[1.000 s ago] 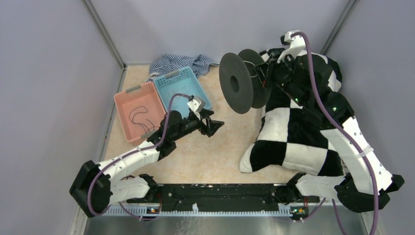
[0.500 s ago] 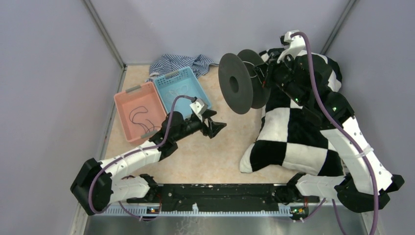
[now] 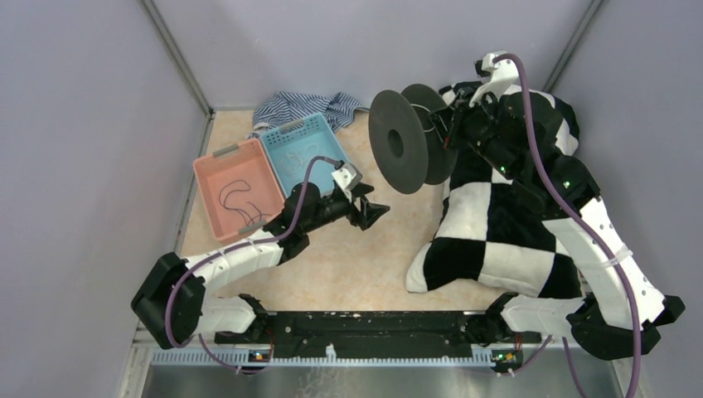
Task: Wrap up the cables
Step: Wrap the cable around the cable reel.
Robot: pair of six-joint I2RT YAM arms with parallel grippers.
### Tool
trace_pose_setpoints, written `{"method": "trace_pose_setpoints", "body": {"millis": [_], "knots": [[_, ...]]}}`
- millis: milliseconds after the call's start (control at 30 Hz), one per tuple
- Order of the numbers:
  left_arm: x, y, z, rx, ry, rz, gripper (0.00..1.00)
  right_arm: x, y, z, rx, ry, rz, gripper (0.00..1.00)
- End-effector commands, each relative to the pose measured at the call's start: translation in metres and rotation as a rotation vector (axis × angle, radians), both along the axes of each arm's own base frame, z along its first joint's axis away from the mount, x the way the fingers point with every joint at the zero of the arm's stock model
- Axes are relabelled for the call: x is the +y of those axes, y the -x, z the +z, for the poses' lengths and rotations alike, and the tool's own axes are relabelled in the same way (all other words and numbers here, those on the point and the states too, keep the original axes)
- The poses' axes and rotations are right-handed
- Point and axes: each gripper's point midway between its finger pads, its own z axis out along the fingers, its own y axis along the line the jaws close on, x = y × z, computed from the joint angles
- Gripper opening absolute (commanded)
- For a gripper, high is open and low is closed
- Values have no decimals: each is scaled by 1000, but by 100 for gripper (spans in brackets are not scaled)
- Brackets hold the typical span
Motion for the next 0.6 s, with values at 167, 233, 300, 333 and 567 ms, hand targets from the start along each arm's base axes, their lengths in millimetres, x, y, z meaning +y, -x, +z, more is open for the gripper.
{"method": "trace_pose_setpoints", "body": {"millis": [167, 233, 300, 333, 567], "knots": [[-16, -3, 45, -125, 84, -52, 59, -2, 11, 43, -109, -118, 15, 0], [-16, -4, 43, -117, 74, -48, 38, -2, 11, 43, -109, -116, 14, 0], [-16, -4, 42, -112, 67, -47, 14, -2, 11, 43, -110, -118, 14, 0], [-15, -5, 41, -107, 62, -42, 2, -3, 11, 43, -111, -118, 11, 0], [-3, -3, 36, -43, 34, 9, 0, -4, 7, 37, -104, -103, -7, 0]]}}
